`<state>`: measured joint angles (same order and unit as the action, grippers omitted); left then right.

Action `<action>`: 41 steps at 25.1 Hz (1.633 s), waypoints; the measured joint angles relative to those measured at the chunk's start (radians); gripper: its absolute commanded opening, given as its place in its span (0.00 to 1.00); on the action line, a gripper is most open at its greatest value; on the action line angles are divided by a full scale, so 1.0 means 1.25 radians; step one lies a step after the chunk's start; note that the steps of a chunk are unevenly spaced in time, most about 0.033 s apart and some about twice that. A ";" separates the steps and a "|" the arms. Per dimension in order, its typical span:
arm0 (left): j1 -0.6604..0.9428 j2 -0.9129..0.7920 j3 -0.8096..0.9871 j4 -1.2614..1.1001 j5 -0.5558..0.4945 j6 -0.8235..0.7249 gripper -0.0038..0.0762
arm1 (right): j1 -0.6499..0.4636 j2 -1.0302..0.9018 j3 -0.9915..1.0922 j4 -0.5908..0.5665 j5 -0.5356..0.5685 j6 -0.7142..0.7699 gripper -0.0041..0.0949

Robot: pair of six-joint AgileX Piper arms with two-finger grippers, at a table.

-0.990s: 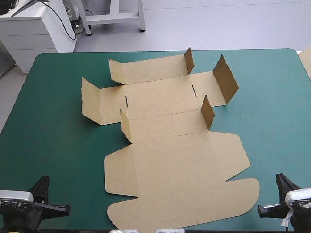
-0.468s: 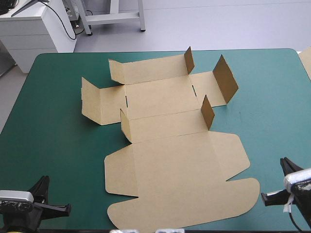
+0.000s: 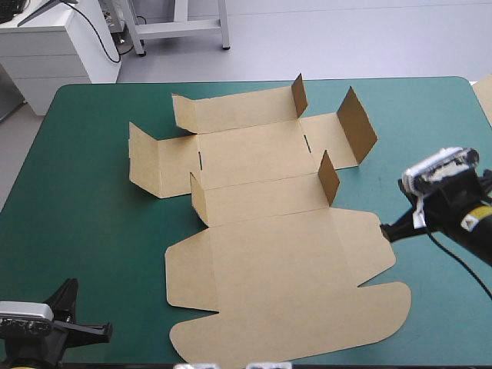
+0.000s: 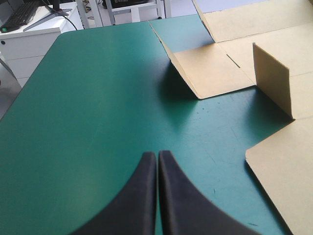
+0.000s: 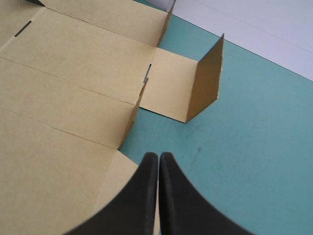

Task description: Fold the box

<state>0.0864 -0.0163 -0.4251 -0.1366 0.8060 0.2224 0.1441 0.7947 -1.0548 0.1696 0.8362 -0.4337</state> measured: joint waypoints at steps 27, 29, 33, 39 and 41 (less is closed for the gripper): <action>0.000 0.000 0.000 0.000 0.001 0.000 0.04 | 0.000 0.742 -0.450 0.112 0.218 0.021 0.66; 0.000 0.000 0.000 0.000 0.001 0.000 0.04 | 0.000 0.765 -0.451 0.111 0.215 0.025 0.66; 0.000 0.000 0.000 0.000 0.001 0.000 0.04 | 0.000 0.813 -0.453 0.111 0.211 0.029 0.66; 0.000 0.000 0.000 0.000 0.001 0.000 0.04 | 0.009 0.870 -0.454 0.110 0.206 0.029 0.66; 0.000 0.000 0.000 0.000 0.001 0.000 0.04 | 0.021 0.884 -0.454 0.110 0.205 0.031 0.64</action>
<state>0.0864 -0.0163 -0.4251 -0.1366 0.8069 0.2224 0.1701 1.8991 -1.6218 0.3072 1.0919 -0.3954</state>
